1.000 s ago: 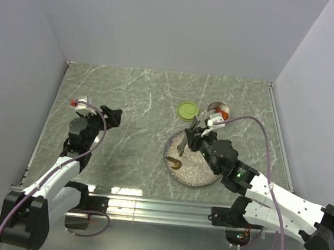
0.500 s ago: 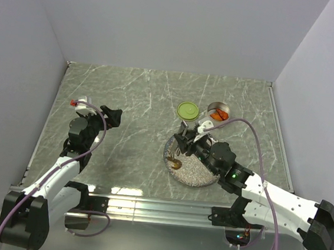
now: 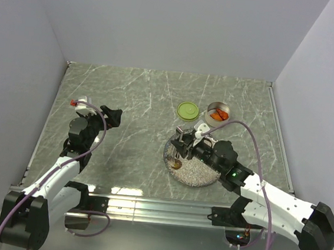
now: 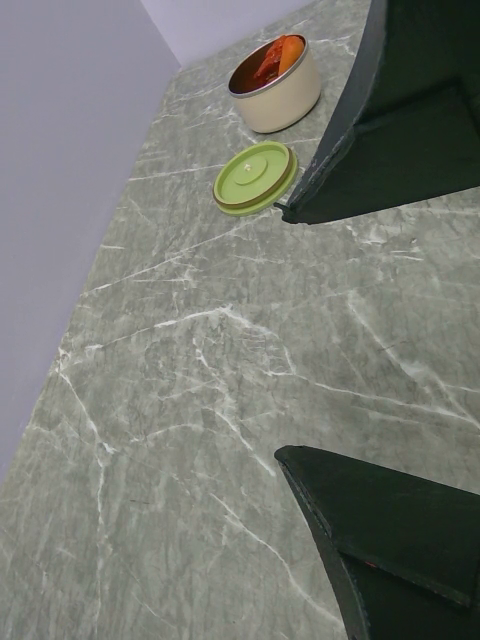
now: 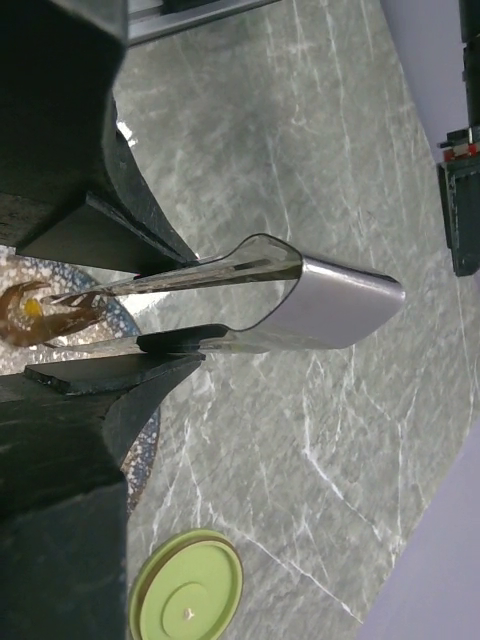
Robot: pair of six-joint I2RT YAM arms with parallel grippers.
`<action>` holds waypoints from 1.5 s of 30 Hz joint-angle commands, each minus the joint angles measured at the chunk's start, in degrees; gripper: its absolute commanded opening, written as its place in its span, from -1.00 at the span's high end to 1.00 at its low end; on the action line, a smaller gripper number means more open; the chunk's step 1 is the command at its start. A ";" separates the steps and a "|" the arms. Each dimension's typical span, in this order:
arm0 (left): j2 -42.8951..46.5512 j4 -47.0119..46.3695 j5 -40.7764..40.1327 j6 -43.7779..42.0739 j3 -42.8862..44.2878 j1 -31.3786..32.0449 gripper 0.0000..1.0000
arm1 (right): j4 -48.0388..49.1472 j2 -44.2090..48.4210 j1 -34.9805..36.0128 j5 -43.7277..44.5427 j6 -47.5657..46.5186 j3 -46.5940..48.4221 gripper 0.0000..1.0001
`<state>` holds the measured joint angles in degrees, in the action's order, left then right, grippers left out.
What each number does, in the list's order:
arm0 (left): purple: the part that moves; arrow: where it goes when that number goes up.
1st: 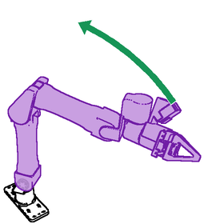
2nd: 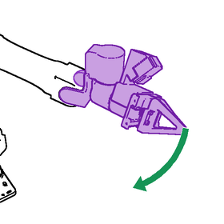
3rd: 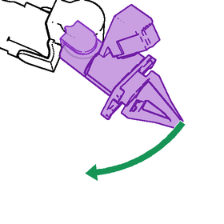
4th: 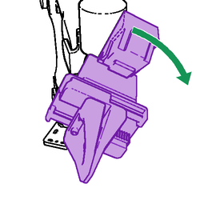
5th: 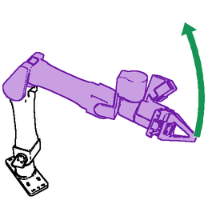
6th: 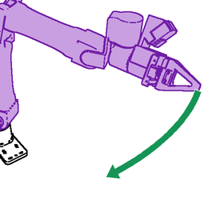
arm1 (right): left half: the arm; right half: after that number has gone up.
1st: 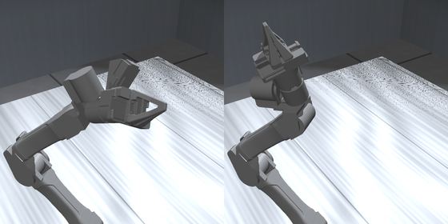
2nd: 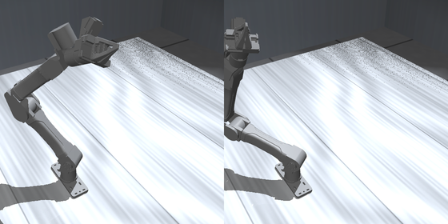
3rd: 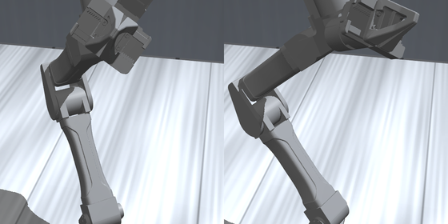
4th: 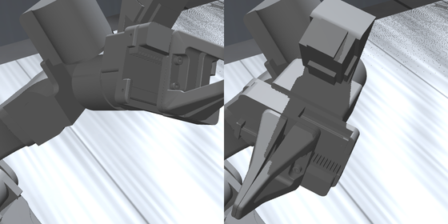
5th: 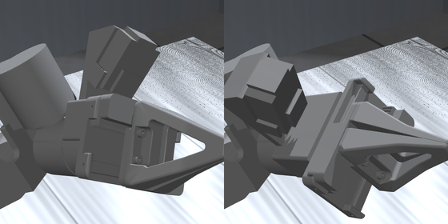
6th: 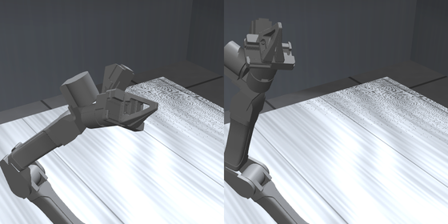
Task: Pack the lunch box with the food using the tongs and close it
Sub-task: Pick up the food using the clamp
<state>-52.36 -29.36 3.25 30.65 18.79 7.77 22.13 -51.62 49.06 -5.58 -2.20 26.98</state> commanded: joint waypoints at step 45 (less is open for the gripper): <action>0.15 -2.98 1.06 -0.60 0.55 0.32 -0.99 | 0.90 -0.16 -8.62 -5.67 -0.17 6.59 0.59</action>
<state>-52.36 -29.36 3.25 30.65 18.79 7.86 23.35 -54.98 41.95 -14.28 -0.99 28.16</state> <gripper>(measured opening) 0.995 0.325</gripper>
